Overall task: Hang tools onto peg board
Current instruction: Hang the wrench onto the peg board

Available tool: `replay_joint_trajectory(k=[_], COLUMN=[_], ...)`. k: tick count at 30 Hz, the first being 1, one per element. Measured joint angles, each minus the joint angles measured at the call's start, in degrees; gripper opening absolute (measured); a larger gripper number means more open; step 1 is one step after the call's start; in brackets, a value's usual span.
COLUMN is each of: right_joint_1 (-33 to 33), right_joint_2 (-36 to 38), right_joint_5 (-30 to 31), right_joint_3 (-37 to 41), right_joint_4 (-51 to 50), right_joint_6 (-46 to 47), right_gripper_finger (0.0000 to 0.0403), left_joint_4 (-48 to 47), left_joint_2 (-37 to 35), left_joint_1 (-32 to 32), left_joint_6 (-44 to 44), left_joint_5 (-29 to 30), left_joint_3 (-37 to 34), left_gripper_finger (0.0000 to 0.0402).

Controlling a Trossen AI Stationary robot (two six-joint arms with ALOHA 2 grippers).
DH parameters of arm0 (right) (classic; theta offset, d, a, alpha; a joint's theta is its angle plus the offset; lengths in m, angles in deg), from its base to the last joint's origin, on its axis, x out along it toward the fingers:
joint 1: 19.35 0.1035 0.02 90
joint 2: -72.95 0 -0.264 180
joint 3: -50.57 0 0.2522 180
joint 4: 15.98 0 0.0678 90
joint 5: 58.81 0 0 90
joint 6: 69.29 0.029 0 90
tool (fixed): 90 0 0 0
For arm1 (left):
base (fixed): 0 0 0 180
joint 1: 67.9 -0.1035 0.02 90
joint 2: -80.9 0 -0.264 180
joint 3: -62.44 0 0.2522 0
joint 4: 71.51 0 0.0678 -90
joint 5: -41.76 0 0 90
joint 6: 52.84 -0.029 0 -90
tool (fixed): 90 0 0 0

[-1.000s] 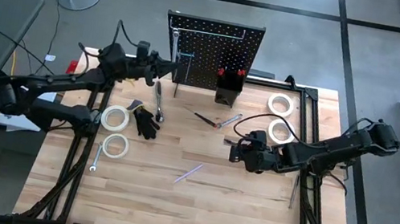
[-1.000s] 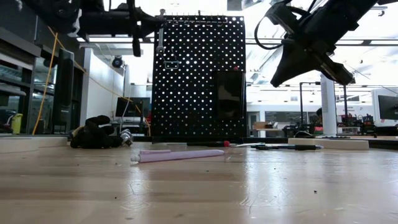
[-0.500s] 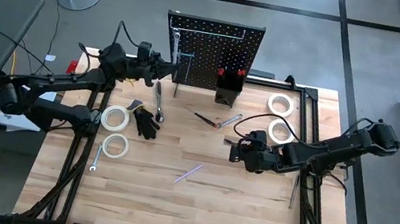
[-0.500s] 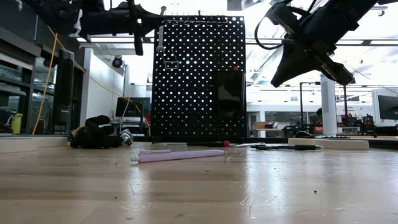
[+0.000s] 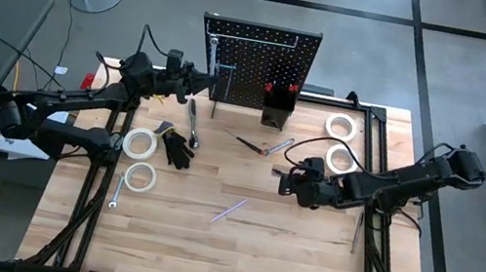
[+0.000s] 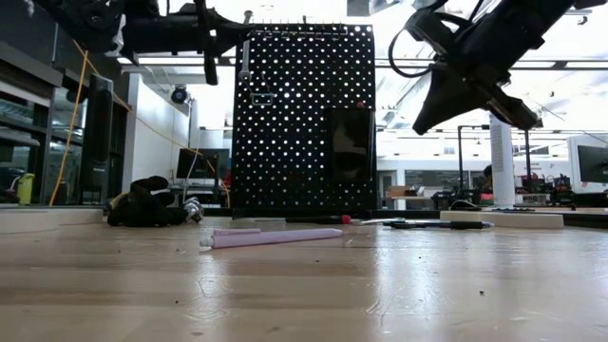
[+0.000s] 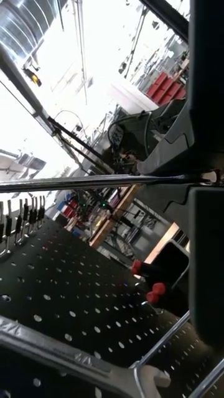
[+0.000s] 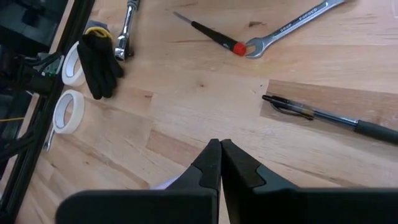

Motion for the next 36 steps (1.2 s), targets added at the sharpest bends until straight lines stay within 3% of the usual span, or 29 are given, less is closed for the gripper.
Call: replay_joint_trajectory(k=[9, 15, 25, 36], right_joint_1=[-0.58, -0.59, -0.54, -0.54], right_joint_2=[0.0, 0.0, 0.0, 0.0], right_joint_5=[0.0, 0.0, -1.54, -1.78], right_joint_3=[0.0, 0.0, 0.0, 0.0], right_joint_4=[0.0, 0.02, 0.02, 0.02], right_joint_6=[-0.59, -0.74, -0.71, -1.15], right_gripper_finger=[0.0, 0.0, 0.0, 0.0], left_joint_4=[0.01, -0.02, -0.61, -5.61], left_joint_2=[0.49, 4.62, 5.29, 3.48], left_joint_1=[0.14, 1.42, 0.73, -1.49], left_joint_6=[1.44, -1.34, -0.45, -3.01], left_joint_5=[1.96, -5.84, -8.76, -3.73], left_joint_3=[0.22, 5.36, 6.84, 6.82], left_gripper_finger=[0.0001, 0.0001, 0.0001, 0.0001])
